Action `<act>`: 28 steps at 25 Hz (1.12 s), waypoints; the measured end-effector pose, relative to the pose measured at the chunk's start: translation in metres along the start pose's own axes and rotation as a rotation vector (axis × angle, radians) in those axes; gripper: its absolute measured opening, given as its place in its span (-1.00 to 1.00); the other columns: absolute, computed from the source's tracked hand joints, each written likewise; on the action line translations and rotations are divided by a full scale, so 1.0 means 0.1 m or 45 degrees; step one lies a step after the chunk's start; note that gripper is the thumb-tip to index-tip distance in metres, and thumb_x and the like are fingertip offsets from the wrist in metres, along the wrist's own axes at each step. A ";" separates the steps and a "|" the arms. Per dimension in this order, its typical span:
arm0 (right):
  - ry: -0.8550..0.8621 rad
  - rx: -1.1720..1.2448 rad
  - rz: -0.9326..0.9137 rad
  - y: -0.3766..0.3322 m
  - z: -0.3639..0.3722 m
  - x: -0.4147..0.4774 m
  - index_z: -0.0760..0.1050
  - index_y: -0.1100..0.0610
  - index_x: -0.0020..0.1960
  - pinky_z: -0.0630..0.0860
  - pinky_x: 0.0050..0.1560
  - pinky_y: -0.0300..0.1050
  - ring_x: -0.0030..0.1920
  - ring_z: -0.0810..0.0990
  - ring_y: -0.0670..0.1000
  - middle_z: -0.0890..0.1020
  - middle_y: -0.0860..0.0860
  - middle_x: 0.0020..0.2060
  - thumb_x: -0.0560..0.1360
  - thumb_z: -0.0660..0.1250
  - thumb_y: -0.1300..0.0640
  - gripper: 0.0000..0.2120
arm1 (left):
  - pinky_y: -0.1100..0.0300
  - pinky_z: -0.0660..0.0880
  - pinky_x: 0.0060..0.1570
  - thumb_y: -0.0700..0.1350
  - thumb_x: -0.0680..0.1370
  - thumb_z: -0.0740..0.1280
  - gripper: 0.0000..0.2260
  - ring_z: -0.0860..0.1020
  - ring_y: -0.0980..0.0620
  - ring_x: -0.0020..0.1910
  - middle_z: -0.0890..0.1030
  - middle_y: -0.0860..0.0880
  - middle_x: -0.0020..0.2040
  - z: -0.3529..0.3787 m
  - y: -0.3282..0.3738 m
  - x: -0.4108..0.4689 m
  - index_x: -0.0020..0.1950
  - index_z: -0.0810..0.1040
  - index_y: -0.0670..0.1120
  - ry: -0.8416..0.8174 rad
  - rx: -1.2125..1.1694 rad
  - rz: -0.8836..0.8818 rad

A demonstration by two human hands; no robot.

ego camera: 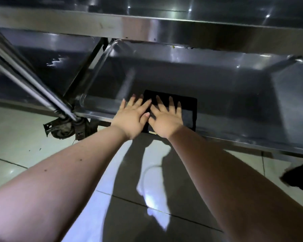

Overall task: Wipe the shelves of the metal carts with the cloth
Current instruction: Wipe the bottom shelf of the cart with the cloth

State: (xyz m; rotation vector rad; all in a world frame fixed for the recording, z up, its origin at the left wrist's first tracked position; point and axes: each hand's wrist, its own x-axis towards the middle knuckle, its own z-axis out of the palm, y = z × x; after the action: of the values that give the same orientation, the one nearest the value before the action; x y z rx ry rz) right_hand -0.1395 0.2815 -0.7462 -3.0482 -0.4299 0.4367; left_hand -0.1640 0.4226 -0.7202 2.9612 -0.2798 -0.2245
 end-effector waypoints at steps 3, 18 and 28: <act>0.046 0.092 0.166 0.44 -0.03 -0.12 -0.12 -0.22 0.56 -0.33 0.45 0.30 0.54 -0.30 0.17 -0.15 -0.14 0.57 0.60 -0.14 -0.30 -0.44 | -0.07 -0.18 0.49 0.06 0.68 -0.01 -0.51 -0.12 -0.09 0.58 0.01 -0.06 0.61 0.17 0.19 0.14 0.60 -0.02 0.09 -0.025 -0.019 -0.052; 0.639 0.220 -0.048 0.22 0.08 -0.05 0.61 0.11 -0.06 0.46 -0.17 0.00 -0.19 0.55 0.23 0.61 0.10 -0.14 0.36 0.27 0.12 -0.79 | -0.26 -0.18 0.46 0.37 0.56 -0.06 -0.47 -0.11 -0.05 0.58 -0.05 0.14 0.60 0.13 -0.93 0.25 0.53 -0.03 0.35 0.015 0.076 -0.338; 0.600 0.158 -0.056 -0.09 0.23 0.19 0.53 0.03 0.17 0.36 0.03 0.04 0.08 0.49 0.20 0.56 0.04 0.16 0.48 0.28 0.05 -0.73 | -0.33 -0.26 0.42 0.36 0.58 -0.08 -0.46 -0.19 -0.13 0.57 -0.17 0.09 0.60 0.01 -1.50 0.57 0.53 -0.12 0.35 -0.053 0.090 -0.367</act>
State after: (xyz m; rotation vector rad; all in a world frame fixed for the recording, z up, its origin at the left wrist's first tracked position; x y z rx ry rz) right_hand -0.1309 0.2954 -0.7725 -2.8774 -0.4205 -0.2480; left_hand -0.0830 0.5569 -0.7541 3.0608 0.1393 -0.3165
